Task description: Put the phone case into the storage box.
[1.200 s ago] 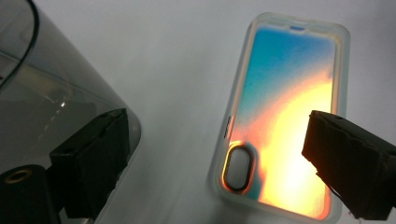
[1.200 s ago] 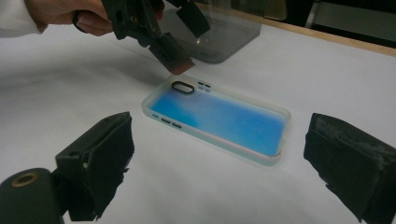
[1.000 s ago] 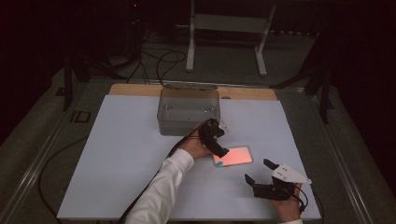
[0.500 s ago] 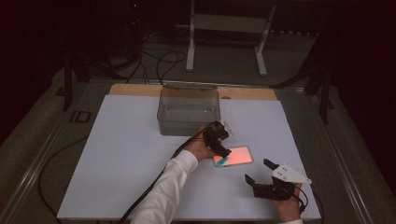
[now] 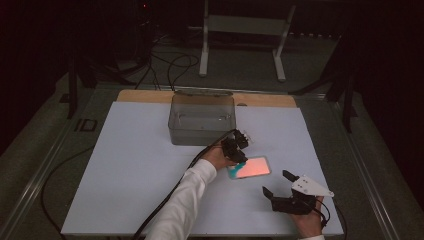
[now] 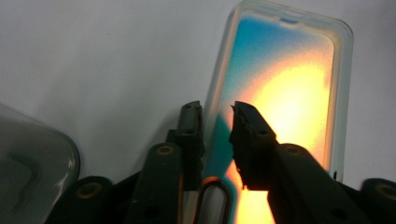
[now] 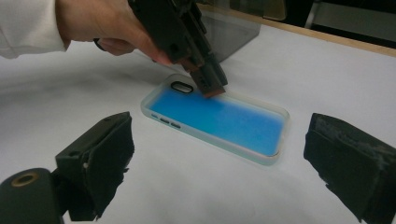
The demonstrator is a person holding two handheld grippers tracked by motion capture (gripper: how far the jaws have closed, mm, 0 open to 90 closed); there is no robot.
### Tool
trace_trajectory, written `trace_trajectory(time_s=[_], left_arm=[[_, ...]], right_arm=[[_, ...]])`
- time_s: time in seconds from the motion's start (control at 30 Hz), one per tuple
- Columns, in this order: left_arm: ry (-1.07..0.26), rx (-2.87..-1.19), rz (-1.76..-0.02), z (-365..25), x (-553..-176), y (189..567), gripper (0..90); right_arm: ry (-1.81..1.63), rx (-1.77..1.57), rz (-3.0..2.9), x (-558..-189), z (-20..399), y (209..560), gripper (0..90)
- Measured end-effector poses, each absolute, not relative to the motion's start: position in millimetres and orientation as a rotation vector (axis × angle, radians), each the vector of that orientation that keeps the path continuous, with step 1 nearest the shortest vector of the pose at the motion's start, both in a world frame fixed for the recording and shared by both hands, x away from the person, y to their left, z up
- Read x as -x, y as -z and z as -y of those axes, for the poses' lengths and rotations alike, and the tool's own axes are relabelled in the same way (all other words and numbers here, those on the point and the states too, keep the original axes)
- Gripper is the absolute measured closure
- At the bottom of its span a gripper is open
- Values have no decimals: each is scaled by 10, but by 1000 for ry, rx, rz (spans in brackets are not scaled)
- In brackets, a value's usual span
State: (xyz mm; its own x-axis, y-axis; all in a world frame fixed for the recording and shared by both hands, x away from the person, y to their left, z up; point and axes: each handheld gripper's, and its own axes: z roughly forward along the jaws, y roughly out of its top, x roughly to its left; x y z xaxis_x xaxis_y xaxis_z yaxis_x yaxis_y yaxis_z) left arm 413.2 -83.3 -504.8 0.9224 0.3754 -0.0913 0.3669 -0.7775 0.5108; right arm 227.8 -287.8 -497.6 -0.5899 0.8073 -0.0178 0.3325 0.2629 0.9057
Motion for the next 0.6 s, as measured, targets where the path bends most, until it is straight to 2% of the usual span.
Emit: trace_trajectory(time_s=[0.17,0.33,0.37,0.6], left_arm=[[75,-2552,-531,796,-4180,5048,807],[40,-2584,-492,808,-4156,5028,886],[10,-2600,-481,830,-4135,5017,889],[34,-2598,-479,802,-4114,5006,892]], right_arm=[[-1293,-1025,-2057,-2281,2876,4978,82],[-1293,-1027,-2058,-2280,2871,4979,83],[-1293,-1027,-2058,-2281,2870,4980,83],[-1298,-1028,-2056,-2285,2879,4981,82]])
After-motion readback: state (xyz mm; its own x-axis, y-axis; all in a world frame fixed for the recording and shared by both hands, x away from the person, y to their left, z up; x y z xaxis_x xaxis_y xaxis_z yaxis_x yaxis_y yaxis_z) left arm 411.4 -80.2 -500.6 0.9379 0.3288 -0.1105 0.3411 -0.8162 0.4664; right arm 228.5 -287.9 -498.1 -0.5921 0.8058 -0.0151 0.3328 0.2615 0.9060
